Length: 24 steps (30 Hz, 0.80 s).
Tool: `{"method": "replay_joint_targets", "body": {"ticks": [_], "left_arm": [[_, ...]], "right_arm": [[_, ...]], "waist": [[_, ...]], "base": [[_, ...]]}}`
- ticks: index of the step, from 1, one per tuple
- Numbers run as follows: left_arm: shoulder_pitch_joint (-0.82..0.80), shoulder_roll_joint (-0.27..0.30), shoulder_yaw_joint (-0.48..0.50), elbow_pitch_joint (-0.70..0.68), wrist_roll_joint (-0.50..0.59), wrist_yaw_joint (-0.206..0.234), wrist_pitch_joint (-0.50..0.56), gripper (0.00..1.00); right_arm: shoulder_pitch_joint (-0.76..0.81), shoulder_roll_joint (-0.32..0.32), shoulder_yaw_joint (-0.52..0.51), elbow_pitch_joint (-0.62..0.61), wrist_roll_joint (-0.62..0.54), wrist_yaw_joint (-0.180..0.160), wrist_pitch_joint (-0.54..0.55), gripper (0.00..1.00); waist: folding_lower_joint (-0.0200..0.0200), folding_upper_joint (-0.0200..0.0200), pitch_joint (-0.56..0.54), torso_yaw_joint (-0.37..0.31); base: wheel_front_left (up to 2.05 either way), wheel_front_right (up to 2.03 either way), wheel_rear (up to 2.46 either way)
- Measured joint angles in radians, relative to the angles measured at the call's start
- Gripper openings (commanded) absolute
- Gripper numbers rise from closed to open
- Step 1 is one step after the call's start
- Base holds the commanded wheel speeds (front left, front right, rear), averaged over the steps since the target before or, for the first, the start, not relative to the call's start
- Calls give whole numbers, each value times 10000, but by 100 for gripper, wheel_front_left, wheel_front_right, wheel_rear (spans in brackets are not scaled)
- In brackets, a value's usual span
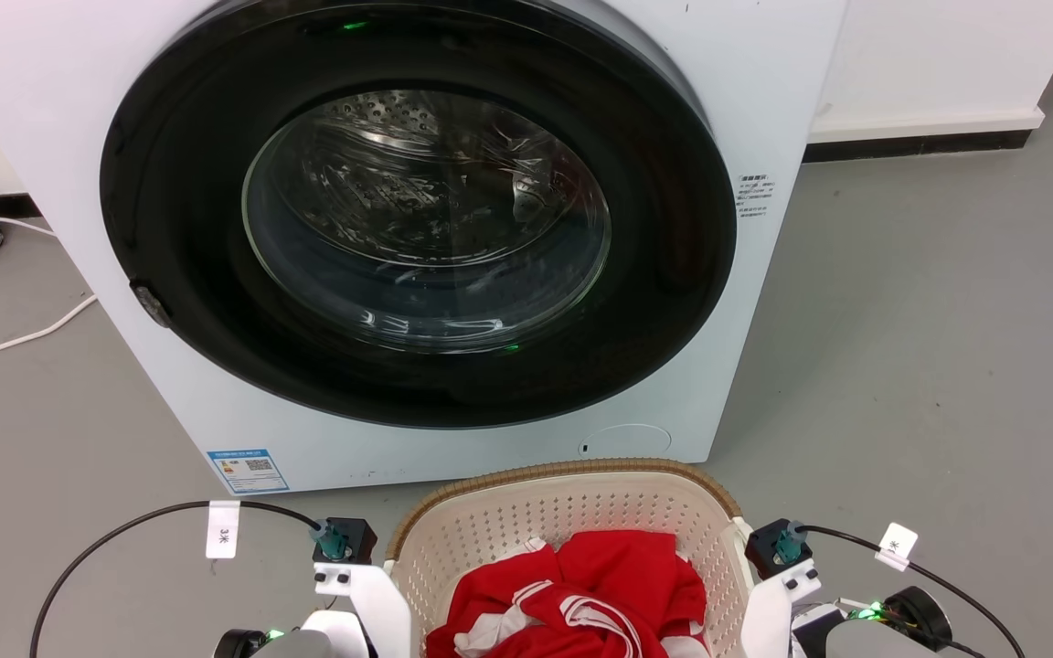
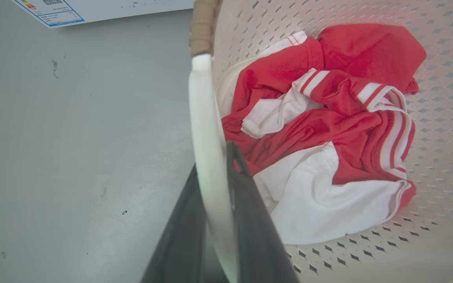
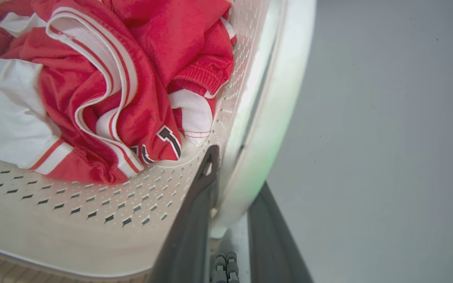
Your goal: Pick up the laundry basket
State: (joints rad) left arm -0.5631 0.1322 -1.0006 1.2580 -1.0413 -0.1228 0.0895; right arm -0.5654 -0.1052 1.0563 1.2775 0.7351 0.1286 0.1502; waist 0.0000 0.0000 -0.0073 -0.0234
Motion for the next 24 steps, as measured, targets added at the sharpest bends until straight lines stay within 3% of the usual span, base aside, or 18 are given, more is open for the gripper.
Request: {"method": "replay_joint_targets", "body": {"ticks": [24], "left_arm": [[-79, 61, -355, -35, -397, 0, 15, 0]], "right_arm": [[-84, -12, 487, 73, 491, 2, -92, 0]], "waist": [[0, 0, 57, 3]], "base": [[0, 0, 0]]}}
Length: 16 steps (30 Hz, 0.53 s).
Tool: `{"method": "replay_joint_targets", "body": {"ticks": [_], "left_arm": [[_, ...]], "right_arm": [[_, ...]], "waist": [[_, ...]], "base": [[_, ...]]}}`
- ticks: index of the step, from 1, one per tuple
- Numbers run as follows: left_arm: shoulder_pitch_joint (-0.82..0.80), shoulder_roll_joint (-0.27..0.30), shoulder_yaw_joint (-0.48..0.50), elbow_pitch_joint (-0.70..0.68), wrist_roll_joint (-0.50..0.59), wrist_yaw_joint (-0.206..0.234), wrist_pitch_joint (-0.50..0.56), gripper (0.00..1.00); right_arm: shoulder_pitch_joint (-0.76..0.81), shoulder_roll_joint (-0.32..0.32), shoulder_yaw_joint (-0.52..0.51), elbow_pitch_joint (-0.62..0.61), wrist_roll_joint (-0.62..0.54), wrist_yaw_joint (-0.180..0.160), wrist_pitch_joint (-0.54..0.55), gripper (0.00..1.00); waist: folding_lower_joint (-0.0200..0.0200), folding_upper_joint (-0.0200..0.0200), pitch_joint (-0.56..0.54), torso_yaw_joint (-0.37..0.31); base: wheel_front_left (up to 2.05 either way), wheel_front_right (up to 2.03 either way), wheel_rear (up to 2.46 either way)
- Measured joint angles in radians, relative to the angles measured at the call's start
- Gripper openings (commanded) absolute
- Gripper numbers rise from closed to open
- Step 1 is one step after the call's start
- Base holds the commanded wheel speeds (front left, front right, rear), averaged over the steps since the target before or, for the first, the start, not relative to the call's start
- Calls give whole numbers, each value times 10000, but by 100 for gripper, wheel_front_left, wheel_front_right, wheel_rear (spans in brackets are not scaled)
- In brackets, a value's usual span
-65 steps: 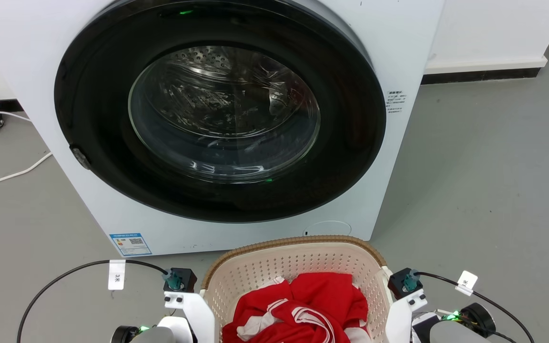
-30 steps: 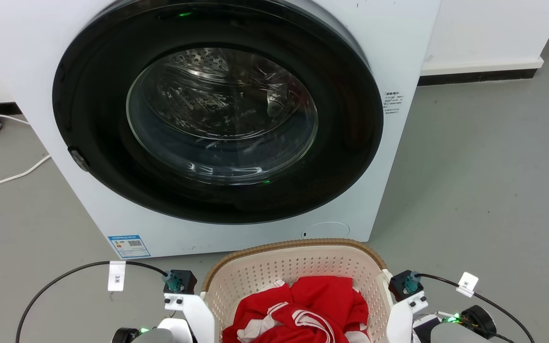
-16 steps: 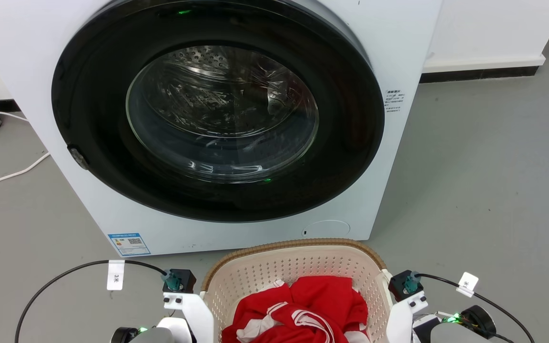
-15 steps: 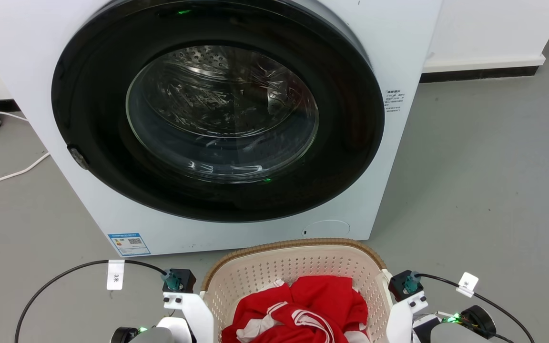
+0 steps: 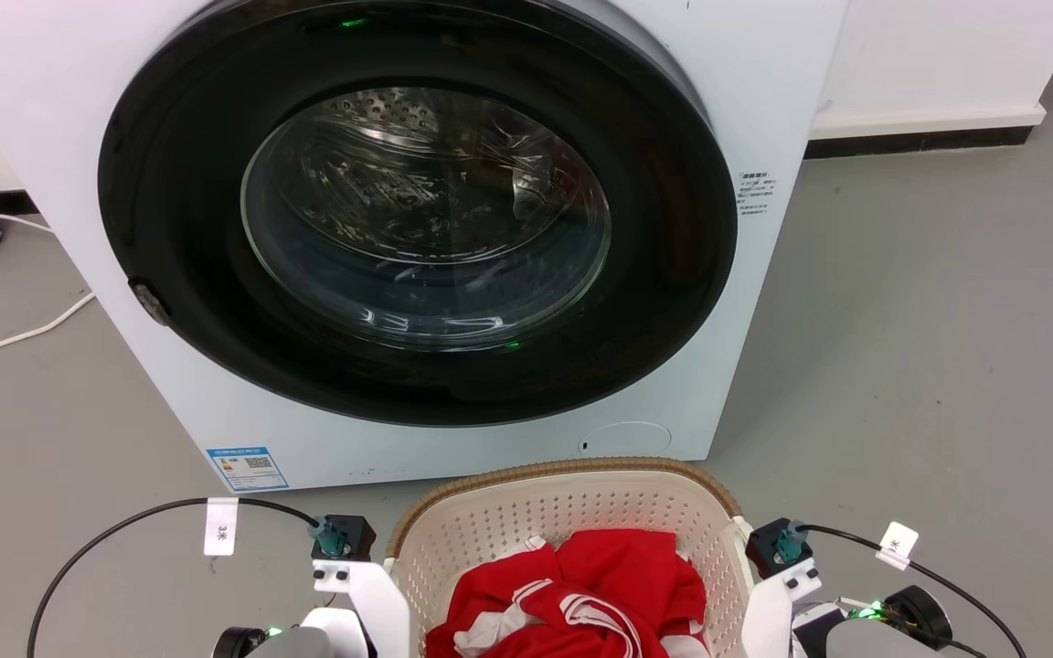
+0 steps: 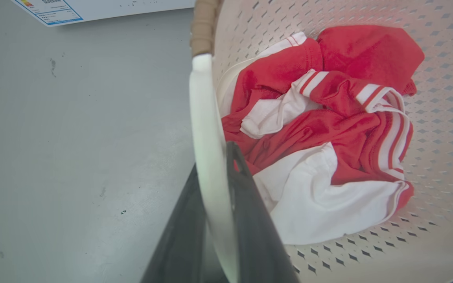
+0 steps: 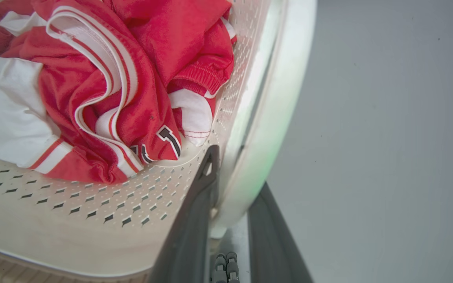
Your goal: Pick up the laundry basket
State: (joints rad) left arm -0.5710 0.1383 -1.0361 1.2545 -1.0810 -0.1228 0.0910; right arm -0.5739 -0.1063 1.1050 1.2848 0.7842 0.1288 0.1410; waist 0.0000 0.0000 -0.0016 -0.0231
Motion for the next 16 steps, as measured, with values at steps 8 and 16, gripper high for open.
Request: {"method": "replay_joint_targets", "body": {"ticks": [8, 16], "left_arm": [[-4, 12, -123, -12, -146, 0, -2, 0], [-27, 13, -242, -12, -238, 0, -19, 0]], "right_arm": [[-4, -8, 140, 15, 167, 0, -10, 0], [-10, -19, 263, 23, 293, 0, -12, 0]], "waist": [[0, 0, 6, -27], [0, 0, 5, -50]], "base": [[0, 0, 0], [0, 0, 0]]}}
